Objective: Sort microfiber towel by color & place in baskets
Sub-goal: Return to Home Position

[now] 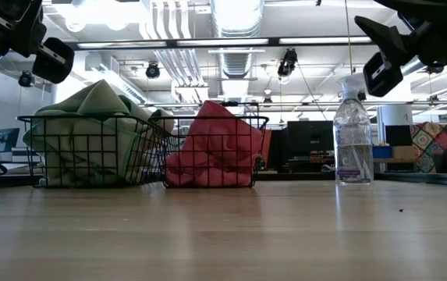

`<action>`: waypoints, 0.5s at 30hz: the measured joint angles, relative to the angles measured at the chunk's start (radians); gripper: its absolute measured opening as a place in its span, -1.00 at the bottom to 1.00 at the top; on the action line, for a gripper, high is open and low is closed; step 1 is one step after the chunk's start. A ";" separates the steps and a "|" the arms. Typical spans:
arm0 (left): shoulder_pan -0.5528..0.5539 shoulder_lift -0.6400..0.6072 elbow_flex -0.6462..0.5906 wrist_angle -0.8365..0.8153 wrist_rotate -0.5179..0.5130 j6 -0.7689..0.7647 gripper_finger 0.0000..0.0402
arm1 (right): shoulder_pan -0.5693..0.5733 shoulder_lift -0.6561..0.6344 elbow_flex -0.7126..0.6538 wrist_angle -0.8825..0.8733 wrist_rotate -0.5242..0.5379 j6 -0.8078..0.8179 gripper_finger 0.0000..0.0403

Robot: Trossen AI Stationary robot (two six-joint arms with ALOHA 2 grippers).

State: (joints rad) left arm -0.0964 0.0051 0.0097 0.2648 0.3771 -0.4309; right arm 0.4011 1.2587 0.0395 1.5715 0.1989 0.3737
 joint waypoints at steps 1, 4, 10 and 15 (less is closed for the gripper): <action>0.000 0.001 0.000 -0.005 0.000 0.000 -0.60 | 0.000 0.000 -0.002 0.000 0.000 0.000 -0.39; 0.000 0.003 0.000 -0.018 0.000 0.000 -0.60 | 0.000 0.000 -0.015 0.000 0.000 0.000 -0.39; 0.000 0.005 0.003 -0.052 0.000 0.000 -0.60 | 0.000 0.000 -0.027 -0.002 -0.026 -0.013 -0.39; 0.000 0.004 0.006 -0.047 0.000 0.000 -0.60 | 0.000 0.000 -0.028 -0.003 -0.110 -0.098 -0.39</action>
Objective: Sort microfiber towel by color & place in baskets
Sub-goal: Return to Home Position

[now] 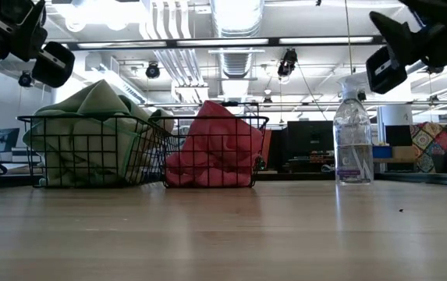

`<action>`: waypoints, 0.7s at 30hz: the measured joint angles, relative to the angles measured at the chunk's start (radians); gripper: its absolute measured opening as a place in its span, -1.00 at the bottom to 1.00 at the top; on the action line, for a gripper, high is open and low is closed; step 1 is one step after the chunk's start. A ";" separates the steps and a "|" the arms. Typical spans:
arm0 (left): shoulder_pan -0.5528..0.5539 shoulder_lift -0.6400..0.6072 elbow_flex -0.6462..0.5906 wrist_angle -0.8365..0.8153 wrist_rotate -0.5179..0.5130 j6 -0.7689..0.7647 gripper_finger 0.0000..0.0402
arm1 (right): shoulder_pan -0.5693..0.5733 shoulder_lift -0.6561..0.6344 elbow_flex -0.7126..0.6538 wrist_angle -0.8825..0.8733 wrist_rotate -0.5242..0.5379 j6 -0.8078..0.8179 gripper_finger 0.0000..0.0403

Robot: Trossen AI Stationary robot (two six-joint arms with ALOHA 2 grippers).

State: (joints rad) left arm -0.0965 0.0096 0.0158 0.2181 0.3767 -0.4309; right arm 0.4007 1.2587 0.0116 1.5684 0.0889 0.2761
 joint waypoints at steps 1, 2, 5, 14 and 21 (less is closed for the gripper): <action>0.000 0.000 0.000 0.001 0.000 0.000 -0.60 | 0.000 0.000 0.000 0.000 -0.014 -0.025 -0.39; 0.000 0.000 0.000 0.002 0.000 0.000 -0.60 | 0.000 0.000 0.000 0.000 -0.023 -0.053 -0.39; 0.000 0.000 0.000 0.001 0.000 0.000 -0.60 | 0.000 0.000 -0.001 -0.016 -0.061 -0.132 -0.39; 0.000 -0.001 0.002 0.002 0.000 0.000 -0.60 | 0.000 -0.003 -0.001 -0.190 -0.135 -0.174 -0.39; 0.000 0.000 0.003 0.002 0.000 0.000 -0.60 | 0.000 -0.029 -0.002 -0.169 -0.161 -0.034 -0.39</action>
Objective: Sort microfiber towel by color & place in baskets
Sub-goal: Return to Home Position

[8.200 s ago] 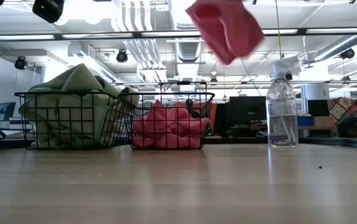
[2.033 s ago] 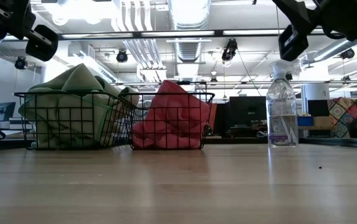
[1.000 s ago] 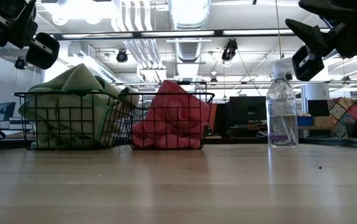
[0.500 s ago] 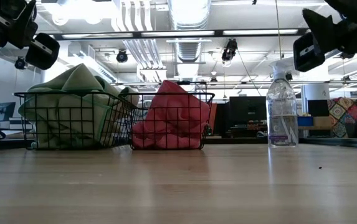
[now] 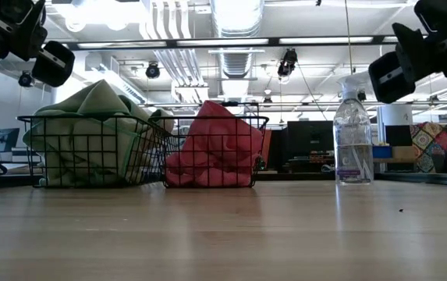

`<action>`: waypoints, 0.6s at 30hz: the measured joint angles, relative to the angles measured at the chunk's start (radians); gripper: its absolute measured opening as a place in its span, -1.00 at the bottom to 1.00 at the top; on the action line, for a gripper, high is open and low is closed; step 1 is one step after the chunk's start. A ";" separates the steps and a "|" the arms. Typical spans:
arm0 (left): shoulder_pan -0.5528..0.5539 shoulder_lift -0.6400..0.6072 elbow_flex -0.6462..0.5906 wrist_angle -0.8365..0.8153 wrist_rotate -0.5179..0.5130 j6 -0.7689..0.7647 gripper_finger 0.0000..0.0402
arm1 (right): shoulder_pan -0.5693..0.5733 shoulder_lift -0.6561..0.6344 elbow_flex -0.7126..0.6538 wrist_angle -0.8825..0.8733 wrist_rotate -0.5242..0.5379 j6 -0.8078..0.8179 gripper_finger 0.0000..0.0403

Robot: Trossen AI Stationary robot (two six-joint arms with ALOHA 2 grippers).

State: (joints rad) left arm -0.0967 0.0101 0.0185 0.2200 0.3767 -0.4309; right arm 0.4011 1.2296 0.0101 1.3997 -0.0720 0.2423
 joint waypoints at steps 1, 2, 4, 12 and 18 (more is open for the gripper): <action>0.000 0.000 0.000 0.000 0.000 0.000 -0.60 | 0.000 -0.004 0.000 -0.005 -0.010 0.001 -0.39; 0.000 0.000 0.000 0.000 0.000 0.000 -0.60 | 0.000 -0.007 0.000 -0.017 -0.016 0.001 -0.39; 0.000 0.000 0.000 0.000 0.000 0.000 -0.60 | 0.000 -0.009 0.000 -0.027 -0.024 0.000 -0.39; 0.000 0.000 0.001 0.000 0.000 0.000 -0.60 | 0.000 -0.098 0.000 -0.162 -0.042 -0.015 -0.39; 0.000 0.000 0.001 0.000 0.000 0.000 -0.60 | 0.000 -0.341 0.000 -0.456 -0.068 -0.007 -0.39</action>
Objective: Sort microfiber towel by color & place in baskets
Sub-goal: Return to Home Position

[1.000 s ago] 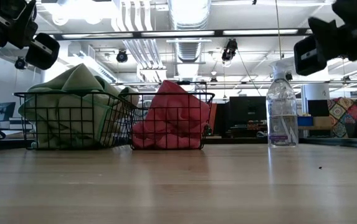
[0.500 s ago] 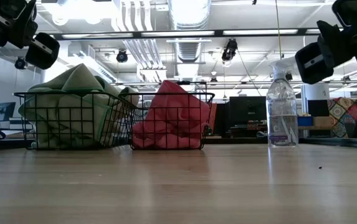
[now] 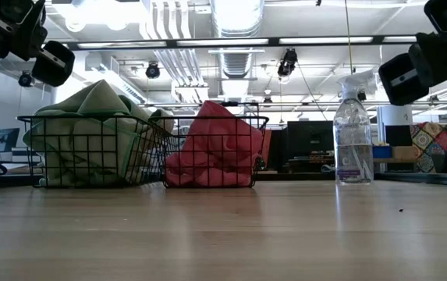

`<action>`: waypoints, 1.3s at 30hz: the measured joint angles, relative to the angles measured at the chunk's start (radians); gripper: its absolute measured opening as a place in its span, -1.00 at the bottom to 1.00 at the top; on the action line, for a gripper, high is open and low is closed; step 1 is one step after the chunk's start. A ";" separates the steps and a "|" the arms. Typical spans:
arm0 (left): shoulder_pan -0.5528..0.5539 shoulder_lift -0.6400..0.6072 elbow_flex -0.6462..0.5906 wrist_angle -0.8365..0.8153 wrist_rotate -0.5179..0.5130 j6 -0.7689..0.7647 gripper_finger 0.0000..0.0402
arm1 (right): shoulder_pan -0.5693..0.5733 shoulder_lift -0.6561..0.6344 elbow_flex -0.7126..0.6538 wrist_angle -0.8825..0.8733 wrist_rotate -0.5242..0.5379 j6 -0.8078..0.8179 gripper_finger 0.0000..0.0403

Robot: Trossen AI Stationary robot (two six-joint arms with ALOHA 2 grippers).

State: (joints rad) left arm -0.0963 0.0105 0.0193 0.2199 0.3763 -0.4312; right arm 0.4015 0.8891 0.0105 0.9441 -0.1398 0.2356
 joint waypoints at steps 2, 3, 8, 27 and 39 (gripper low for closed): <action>0.000 0.000 0.000 0.000 0.000 0.000 -0.60 | 0.000 -0.078 0.000 -0.084 0.000 0.000 -0.39; 0.000 0.000 0.000 0.000 0.000 0.000 -0.60 | 0.000 -0.117 0.000 -0.122 0.000 -0.001 -0.39; 0.000 0.000 0.000 0.000 0.000 0.000 -0.60 | -0.001 -0.297 0.000 -0.298 0.007 -0.011 -0.39; 0.000 0.000 0.000 0.000 0.000 0.000 -0.60 | -0.057 -0.805 0.000 -0.743 0.008 -0.007 -0.39; 0.000 0.000 0.000 0.000 0.000 0.000 -0.60 | -0.075 -0.888 0.000 -0.842 0.001 0.113 -0.39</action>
State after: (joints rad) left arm -0.0967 0.0105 0.0193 0.2199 0.3766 -0.4313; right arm 0.3264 0.0010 0.0105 0.1020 -0.1387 0.3482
